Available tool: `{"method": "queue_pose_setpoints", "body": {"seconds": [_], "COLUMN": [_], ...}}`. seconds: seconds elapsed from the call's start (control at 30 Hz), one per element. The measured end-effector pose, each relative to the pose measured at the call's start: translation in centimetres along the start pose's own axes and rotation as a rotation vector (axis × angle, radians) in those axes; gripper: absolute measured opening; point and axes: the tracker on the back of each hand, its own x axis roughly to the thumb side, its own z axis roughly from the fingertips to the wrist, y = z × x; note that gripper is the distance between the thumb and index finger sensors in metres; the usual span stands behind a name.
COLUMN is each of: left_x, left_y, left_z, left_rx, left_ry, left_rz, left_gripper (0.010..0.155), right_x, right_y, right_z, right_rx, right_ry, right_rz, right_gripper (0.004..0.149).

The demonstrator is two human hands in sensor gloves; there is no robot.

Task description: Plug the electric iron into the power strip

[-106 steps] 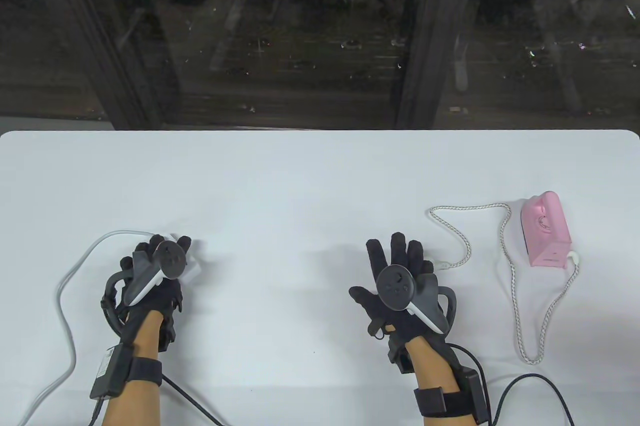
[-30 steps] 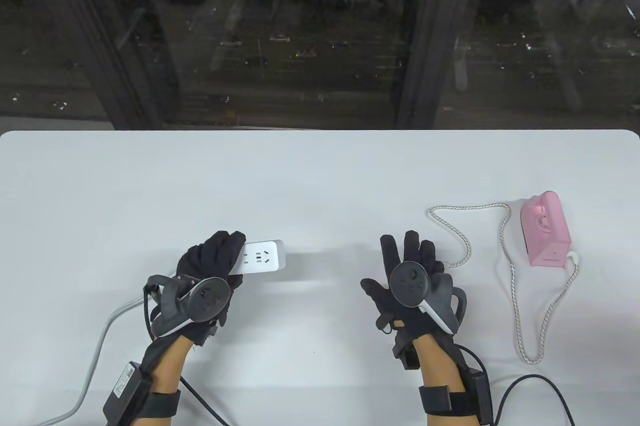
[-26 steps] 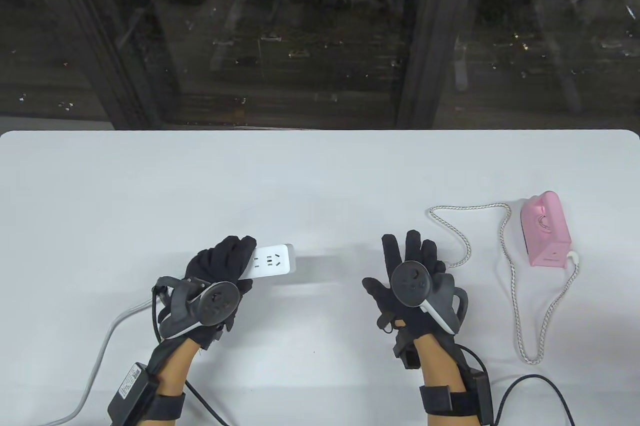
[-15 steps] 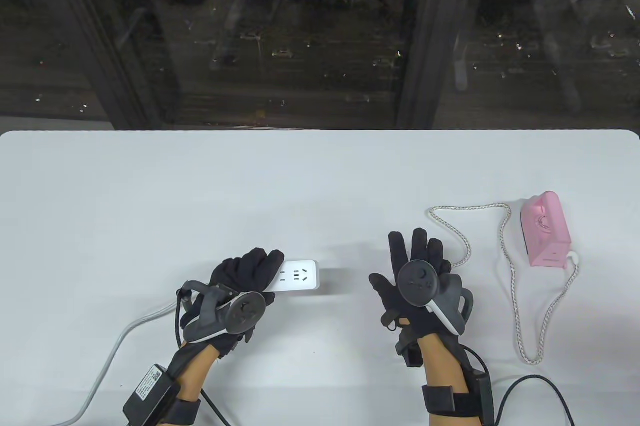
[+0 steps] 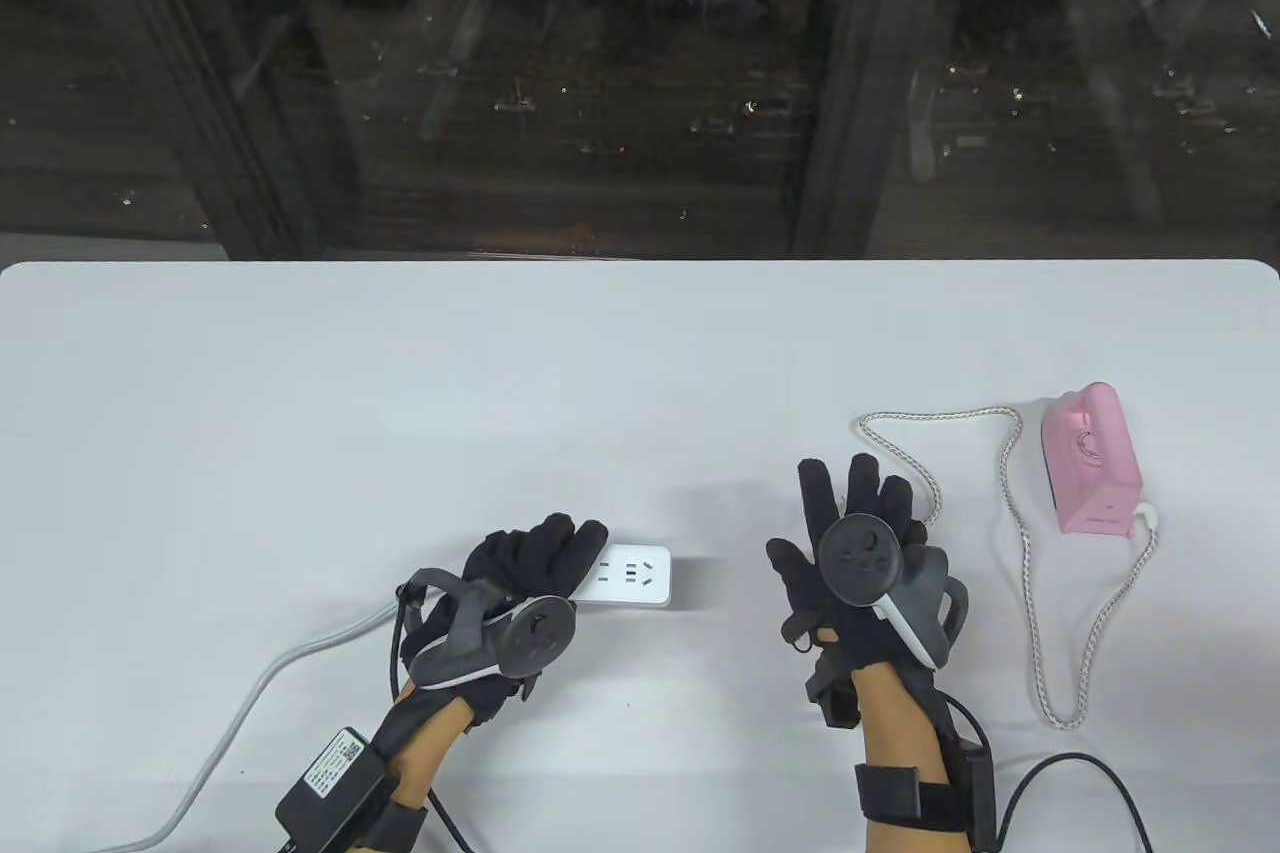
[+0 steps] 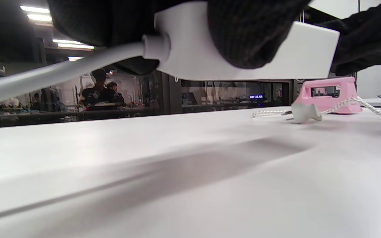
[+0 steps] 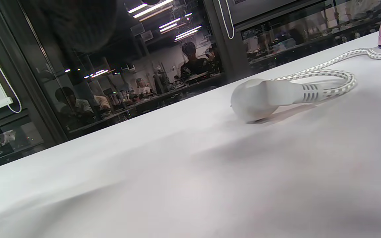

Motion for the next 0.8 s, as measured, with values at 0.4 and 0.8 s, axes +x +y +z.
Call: {"method": "queue_pose_setpoints", "body": {"seconds": [0.4, 0.8], "left_x": [1.7, 1.6], "left_y": [-2.4, -3.3], "left_z": [-0.9, -1.2], "left_rx": [-0.155, -0.237], "left_ry": [-0.054, -0.033], "left_rz": [-0.032, 0.042], "left_gripper": [0.080, 0.080], "right_x": [-1.1, -2.1], "right_y": [0.7, 1.7], "right_z": [-0.6, -1.2], "right_rx": [0.029, 0.098], "right_ry": [0.058, 0.135], "right_rz": [0.042, 0.078], "right_gripper": [0.080, 0.085]}}
